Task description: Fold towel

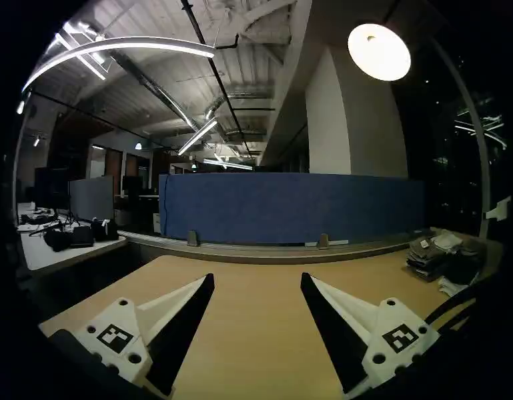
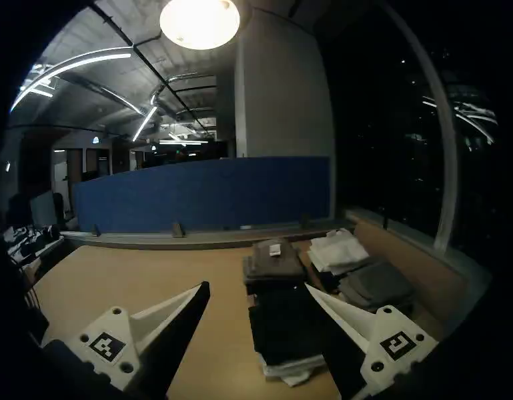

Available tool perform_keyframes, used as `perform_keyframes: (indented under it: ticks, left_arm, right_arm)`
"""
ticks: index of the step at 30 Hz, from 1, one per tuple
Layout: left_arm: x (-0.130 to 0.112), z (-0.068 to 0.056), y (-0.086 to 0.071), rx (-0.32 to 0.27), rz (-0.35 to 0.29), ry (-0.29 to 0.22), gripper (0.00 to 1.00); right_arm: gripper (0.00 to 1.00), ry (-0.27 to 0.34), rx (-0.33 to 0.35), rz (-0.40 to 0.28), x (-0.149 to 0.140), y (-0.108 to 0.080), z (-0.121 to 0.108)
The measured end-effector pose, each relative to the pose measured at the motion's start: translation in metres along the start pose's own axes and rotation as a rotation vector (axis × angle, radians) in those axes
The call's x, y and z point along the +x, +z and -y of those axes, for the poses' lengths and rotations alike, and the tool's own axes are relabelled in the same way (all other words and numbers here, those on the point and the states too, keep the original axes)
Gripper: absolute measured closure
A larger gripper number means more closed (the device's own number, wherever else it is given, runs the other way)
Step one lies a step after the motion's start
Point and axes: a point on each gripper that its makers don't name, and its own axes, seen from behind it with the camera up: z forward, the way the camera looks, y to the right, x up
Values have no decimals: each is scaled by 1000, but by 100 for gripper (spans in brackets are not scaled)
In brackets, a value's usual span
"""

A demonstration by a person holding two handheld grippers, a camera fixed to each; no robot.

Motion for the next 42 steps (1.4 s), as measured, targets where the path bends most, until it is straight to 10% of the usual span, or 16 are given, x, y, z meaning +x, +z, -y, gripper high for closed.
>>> perform_keyframes:
  ticks: [42]
  left_arm:
    - [-87, 0, 13, -10, 0, 19, 4]
  right_arm:
    - [0, -59, 33, -68, 4, 23, 40]
